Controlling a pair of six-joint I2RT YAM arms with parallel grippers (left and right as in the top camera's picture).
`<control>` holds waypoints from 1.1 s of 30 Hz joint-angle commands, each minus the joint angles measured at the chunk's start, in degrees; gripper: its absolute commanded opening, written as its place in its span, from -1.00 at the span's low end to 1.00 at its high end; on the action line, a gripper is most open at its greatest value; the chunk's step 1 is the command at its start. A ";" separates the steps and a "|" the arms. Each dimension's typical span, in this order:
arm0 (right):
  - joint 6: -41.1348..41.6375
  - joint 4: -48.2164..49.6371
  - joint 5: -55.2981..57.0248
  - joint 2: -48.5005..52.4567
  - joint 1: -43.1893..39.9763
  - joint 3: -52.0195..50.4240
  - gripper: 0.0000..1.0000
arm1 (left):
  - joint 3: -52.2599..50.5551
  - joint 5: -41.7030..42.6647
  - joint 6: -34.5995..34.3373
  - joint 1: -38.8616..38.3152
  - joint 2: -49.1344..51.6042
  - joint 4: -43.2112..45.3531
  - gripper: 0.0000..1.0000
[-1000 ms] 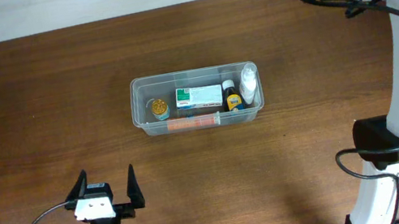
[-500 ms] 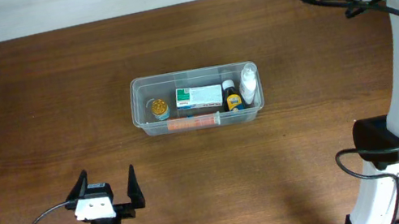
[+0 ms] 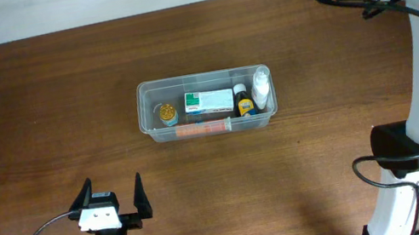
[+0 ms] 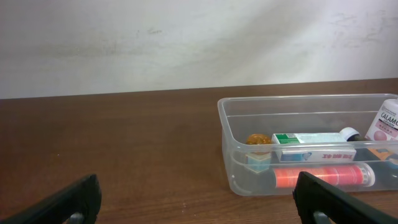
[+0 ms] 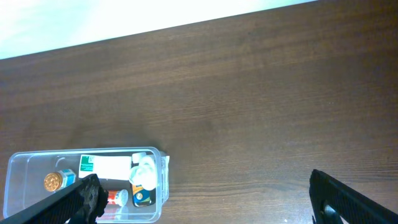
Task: Pack container
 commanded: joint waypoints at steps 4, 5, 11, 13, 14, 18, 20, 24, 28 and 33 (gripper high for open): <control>-0.20 -0.35 1.16 -1.11 0.20 0.66 0.97 | -0.46 0.94 1.29 0.35 -0.55 0.13 0.99; -0.17 -0.33 1.20 -1.38 0.26 0.66 0.97 | -0.46 0.94 1.29 0.35 -0.55 0.13 0.99; -0.20 -0.24 2.91 -6.62 3.39 -0.57 0.97 | -0.46 0.94 1.29 0.35 -0.55 0.13 0.99; -0.22 1.01 4.35 -9.44 4.85 -2.47 0.97 | -0.46 0.92 1.29 0.35 -0.55 0.13 0.99; -0.22 2.40 5.46 -11.37 5.75 -4.20 0.97 | -0.46 0.94 1.29 0.35 -0.55 0.13 0.99; -0.22 11.45 9.33 -20.65 8.17 -15.67 0.97 | -0.46 0.94 1.29 0.35 -0.55 0.15 0.99; -0.26 16.74 9.44 -25.66 8.46 -22.95 0.97 | -0.46 0.94 1.29 0.35 -0.55 0.15 0.99; -0.17 26.40 8.55 -36.28 8.46 -39.45 0.97 | -0.46 0.94 1.29 0.35 -0.55 0.15 0.99; -0.22 37.13 8.61 -48.15 8.46 -58.23 0.96 | -0.46 0.94 1.29 0.35 -0.55 0.15 0.99; -0.87 52.54 8.85 -61.72 8.39 -79.97 0.97 | -0.46 0.94 1.29 0.35 -0.55 0.15 0.99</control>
